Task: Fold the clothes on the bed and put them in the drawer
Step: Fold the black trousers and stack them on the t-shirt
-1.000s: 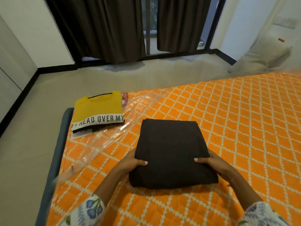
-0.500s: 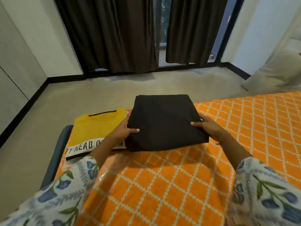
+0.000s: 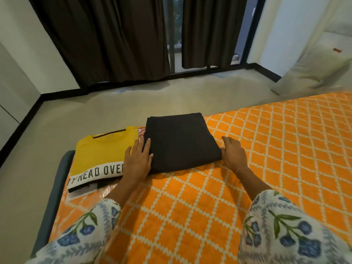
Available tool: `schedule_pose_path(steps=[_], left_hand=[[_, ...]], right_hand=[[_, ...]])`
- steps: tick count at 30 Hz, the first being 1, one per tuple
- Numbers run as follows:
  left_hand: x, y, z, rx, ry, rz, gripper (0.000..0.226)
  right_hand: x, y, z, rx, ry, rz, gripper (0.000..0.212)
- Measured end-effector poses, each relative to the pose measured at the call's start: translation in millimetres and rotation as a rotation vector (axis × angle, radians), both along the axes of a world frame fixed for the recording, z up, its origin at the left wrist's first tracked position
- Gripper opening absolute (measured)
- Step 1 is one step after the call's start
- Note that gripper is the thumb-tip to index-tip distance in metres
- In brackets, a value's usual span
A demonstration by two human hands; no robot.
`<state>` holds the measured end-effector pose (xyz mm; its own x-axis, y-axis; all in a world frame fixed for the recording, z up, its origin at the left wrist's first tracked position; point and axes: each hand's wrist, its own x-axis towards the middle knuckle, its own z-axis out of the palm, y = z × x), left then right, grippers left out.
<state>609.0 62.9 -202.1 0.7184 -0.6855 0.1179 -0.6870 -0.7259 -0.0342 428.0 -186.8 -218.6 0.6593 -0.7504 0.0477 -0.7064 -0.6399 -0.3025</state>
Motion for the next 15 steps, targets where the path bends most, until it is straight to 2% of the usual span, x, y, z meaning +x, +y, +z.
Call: schedule_pose_path(steps=[2, 5, 7, 12, 15], left_hand=[[-26.6, 4.0, 7.2, -0.022, 0.074, -0.005, 0.058], [-81.5, 5.8, 15.3, -0.158, 0.161, -0.038, 0.066], [-124.2, 7.6, 27.1, -0.205, 0.199, -0.116, 0.075], [-212.1, 0.4, 67.7, -0.179, 0.104, -0.279, 0.077], [-273.7, -11.5, 85.2, -0.224, 0.158, -0.399, 0.075]], right_hand=[[-22.4, 17.4, 9.1, -0.032, -0.018, -0.007, 0.049], [-65.3, 46.8, 28.5, -0.066, -0.074, -0.001, 0.054], [-109.6, 67.3, 45.7, -0.058, -0.115, -0.037, 0.061], [-236.2, 103.5, 78.3, -0.133, -0.007, -0.116, 0.061], [-304.2, 122.2, 98.8, -0.203, 0.045, -0.162, 0.06]])
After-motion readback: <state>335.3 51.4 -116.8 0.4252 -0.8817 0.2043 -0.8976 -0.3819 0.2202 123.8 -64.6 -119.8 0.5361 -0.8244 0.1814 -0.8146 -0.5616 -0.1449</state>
